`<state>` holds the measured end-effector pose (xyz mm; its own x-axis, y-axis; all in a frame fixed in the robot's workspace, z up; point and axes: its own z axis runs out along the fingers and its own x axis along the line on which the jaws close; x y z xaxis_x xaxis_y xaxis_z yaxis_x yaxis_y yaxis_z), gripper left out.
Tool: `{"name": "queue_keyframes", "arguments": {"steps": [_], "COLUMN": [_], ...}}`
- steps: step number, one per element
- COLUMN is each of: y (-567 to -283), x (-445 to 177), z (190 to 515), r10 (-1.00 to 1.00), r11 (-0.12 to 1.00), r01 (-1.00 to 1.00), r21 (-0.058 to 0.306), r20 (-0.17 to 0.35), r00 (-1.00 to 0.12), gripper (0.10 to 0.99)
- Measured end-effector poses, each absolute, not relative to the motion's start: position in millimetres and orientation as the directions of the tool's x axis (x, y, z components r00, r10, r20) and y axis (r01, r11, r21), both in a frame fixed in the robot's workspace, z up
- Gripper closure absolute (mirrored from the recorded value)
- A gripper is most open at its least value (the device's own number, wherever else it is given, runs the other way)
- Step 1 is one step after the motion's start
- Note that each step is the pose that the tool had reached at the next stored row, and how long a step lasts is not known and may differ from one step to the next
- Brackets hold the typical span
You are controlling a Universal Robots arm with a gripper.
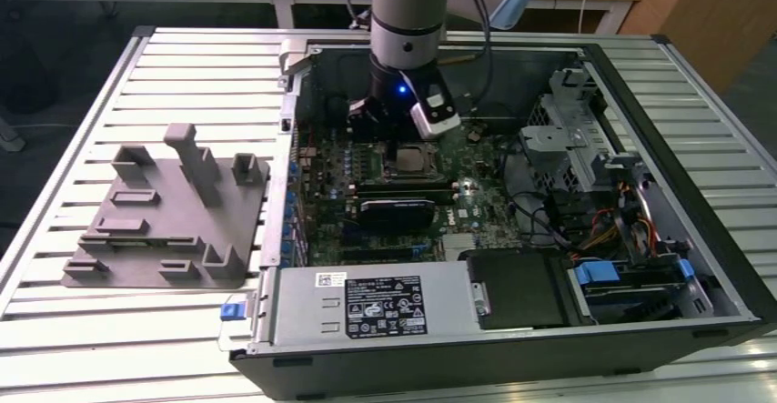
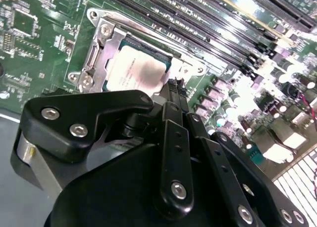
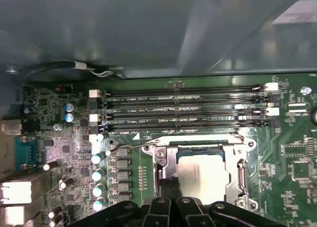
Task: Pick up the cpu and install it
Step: 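Close the cpu cover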
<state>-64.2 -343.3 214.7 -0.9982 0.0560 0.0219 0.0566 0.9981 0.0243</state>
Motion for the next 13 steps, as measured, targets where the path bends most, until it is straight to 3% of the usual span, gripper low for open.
{"name": "queue_keyframes", "arguments": {"steps": [13], "y": [-343], "x": [-43], "z": [217], "r10": [0.056], "r11": [0.998], "r01": [0.057], "r21": [0.024], "r20": [0.021], "r00": [-0.998], "gripper": [0.980]}}
